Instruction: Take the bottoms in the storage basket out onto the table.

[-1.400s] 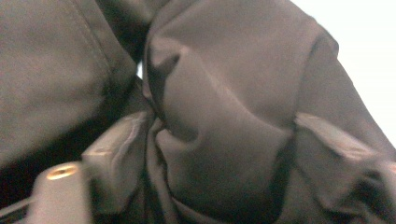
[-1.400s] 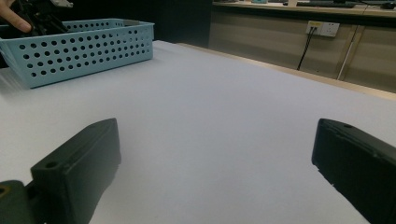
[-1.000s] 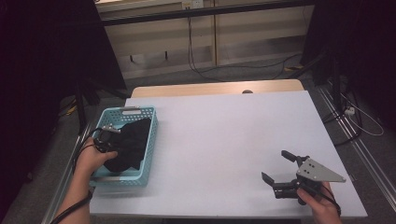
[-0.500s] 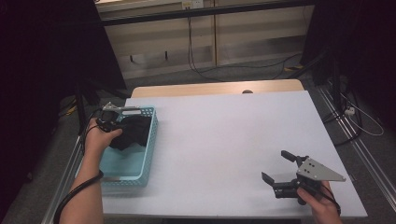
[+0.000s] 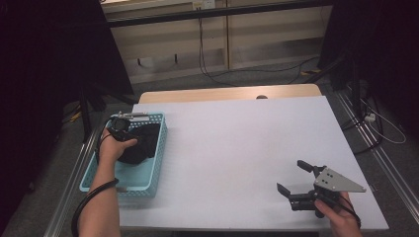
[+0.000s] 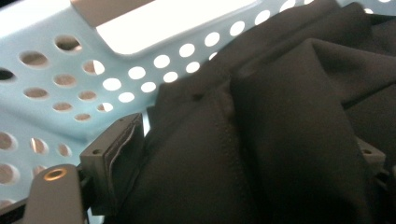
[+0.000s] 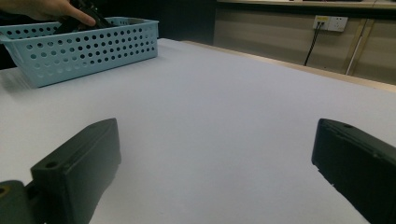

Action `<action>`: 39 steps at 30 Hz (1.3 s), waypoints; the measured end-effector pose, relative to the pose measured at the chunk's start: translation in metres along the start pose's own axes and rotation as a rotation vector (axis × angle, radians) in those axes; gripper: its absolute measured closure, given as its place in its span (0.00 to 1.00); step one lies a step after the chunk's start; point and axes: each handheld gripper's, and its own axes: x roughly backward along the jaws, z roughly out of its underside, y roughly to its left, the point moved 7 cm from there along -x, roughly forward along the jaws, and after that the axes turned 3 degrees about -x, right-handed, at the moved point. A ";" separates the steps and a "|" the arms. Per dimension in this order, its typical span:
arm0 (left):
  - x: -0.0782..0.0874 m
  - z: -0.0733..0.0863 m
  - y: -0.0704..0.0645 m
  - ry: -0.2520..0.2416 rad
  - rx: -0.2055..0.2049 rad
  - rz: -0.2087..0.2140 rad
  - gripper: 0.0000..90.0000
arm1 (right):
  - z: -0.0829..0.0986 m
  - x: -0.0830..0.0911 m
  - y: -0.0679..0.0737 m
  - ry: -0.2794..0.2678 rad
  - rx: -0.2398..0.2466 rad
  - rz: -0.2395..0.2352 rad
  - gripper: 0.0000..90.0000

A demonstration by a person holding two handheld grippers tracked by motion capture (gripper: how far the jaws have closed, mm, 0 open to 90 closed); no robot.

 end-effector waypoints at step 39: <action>0.049 0.006 -0.017 0.189 0.255 0.178 0.77 | 0.002 -0.004 -0.004 0.013 0.000 0.023 0.00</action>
